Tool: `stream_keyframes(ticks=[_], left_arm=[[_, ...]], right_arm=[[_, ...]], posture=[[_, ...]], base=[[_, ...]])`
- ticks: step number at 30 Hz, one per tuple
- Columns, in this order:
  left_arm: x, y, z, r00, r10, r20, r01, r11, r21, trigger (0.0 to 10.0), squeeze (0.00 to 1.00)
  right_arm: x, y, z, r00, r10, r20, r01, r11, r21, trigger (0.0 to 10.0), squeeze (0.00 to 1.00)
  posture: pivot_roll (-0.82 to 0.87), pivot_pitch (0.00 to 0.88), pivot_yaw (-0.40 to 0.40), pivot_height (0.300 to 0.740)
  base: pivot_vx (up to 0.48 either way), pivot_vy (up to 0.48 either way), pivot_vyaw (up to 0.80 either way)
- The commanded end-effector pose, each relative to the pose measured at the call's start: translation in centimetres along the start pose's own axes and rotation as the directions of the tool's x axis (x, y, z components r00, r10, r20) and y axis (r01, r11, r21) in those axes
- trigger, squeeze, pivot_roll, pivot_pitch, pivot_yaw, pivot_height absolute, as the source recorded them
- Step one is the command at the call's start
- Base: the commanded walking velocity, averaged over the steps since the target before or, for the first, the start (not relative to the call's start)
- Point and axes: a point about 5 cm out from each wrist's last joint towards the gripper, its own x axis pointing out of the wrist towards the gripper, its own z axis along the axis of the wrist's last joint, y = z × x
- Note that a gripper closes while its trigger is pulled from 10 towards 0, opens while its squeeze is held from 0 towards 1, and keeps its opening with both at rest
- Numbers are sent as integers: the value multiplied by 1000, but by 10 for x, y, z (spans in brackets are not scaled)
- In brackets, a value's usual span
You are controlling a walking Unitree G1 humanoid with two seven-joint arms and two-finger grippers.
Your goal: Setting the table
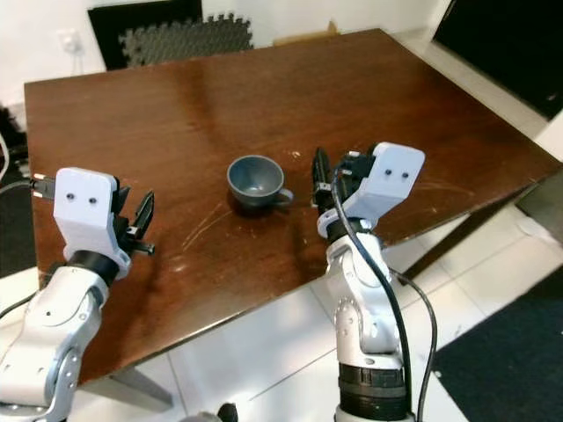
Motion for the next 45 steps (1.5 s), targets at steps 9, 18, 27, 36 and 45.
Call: stream_keyframes(ticks=[9, 18, 27, 36, 45], left_arm=[[2, -3, -7, 999, -22, -40, 23, 999, 39, 10000, 0], [2, -2, -9, 998, -27, -50, 29, 999, 40, 10000, 0], [3, -5, -10, 997, -35, -62, 37, 999, 32, 10000, 0], [3, -2, -11, 998, -17, -64, 17, 1000, 8, 10000, 0], [2, -3, -12, 997, -22, -72, 23, 1000, 8, 10000, 0]], right_arm=[[-2, -4, -2, 1000, -20, -9, 20, 1000, 5, 10000, 0], [-2, -4, -2, 1000, -19, -7, 19, 1000, 5, 10000, 0], [-2, -4, -1, 1000, -20, -4, 20, 1000, -2, 10000, 0], [-4, -5, -2, 1000, -23, -10, 23, 1000, -7, 10000, 0], [-3, -5, -2, 1000, -22, -13, 22, 1000, -11, 10000, 0]], posture=[[62, 119, 34, 740], [58, 121, 39, 740], [52, 124, 41, 740], [52, 125, 40, 740], [52, 126, 39, 740]], base=[[0, -156, 0], [0, -456, 0], [27, -386, 0], [0, 0, 0], [0, 0, 0]])
